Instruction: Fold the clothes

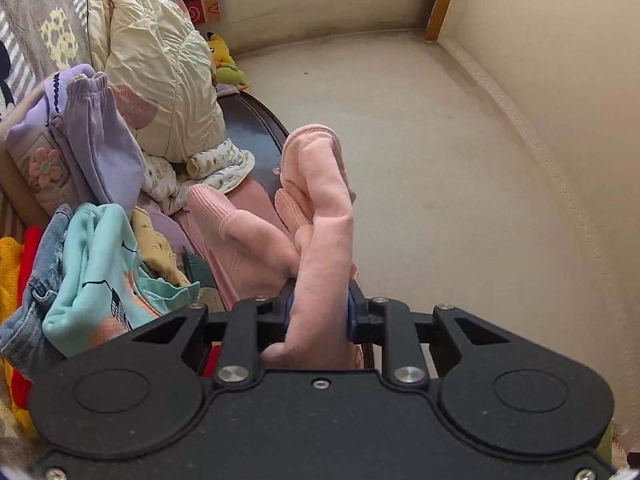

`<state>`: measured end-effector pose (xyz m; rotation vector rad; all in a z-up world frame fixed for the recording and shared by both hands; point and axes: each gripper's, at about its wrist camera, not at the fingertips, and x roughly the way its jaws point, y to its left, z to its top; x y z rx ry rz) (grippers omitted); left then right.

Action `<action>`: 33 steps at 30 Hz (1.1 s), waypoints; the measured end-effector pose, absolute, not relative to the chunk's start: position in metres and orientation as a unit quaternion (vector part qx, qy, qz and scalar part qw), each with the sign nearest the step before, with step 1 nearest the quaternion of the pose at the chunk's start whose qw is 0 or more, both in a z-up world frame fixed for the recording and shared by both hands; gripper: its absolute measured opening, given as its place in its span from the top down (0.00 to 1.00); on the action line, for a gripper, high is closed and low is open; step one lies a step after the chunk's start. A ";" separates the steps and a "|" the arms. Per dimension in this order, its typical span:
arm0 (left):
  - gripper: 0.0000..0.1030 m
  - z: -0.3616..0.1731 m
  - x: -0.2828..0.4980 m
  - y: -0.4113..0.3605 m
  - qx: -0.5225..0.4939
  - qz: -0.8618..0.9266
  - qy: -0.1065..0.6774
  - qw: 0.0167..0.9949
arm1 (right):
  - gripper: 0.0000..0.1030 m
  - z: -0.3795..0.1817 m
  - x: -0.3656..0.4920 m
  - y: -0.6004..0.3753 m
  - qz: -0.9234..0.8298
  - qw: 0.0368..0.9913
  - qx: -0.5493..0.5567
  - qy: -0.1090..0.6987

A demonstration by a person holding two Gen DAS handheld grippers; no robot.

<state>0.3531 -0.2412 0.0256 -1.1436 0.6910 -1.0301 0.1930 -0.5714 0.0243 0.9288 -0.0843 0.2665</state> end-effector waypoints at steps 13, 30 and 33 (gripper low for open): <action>0.23 -0.033 0.246 -0.149 -0.348 -0.367 0.306 0.807 | 0.25 -0.022 0.168 -0.538 -0.083 0.971 0.217 0.061; 0.00 -0.009 0.077 -0.021 -0.073 -0.051 0.289 0.953 | 0.00 -0.041 0.089 -0.312 0.207 0.897 0.274 0.279; 0.00 0.000 0.055 -0.002 -0.062 -0.030 0.269 0.961 | 0.00 -0.025 0.078 -0.286 0.219 0.900 0.239 0.293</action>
